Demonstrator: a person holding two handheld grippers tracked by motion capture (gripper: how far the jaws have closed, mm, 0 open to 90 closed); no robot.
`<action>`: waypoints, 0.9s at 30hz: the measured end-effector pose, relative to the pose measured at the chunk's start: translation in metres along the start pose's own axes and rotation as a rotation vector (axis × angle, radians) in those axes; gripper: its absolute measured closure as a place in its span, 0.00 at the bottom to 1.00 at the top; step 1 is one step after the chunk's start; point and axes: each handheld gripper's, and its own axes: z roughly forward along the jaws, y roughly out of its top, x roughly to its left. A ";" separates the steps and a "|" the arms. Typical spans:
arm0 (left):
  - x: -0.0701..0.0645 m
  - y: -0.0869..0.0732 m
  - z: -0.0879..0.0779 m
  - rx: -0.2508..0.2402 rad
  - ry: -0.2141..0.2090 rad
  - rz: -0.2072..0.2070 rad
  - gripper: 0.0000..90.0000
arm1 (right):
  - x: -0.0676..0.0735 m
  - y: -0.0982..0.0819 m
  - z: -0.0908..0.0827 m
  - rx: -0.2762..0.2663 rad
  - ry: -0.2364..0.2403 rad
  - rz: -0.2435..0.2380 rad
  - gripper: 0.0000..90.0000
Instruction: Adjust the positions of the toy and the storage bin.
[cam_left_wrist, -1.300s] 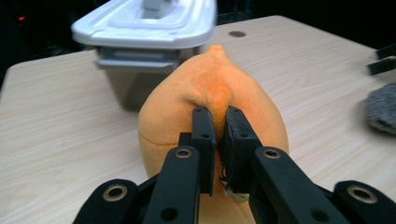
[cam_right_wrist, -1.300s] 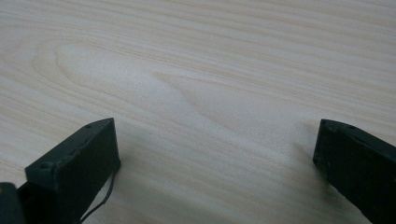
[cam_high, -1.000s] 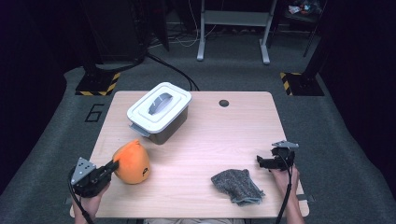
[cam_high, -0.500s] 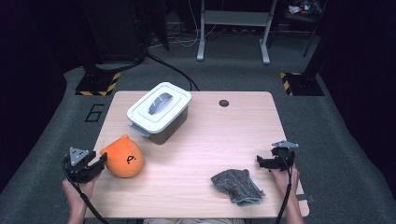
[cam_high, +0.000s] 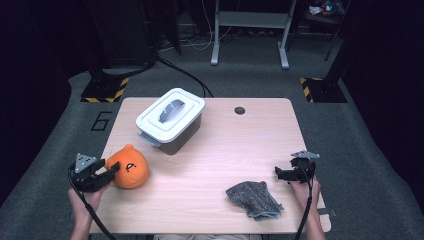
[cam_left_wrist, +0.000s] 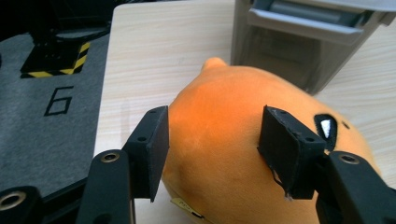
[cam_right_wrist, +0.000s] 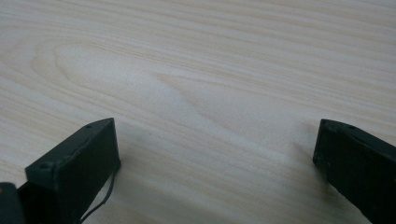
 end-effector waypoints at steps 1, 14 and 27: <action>0.000 0.000 0.000 0.000 0.000 0.000 0.46 | 0.000 0.000 0.000 0.000 0.000 0.000 0.00; -0.022 0.035 0.015 -0.026 -0.122 0.062 0.23 | 0.001 0.000 0.000 0.002 -0.001 0.006 0.00; -0.024 0.072 0.049 0.004 -0.168 0.067 0.14 | 0.001 0.000 0.000 0.002 -0.001 0.006 0.00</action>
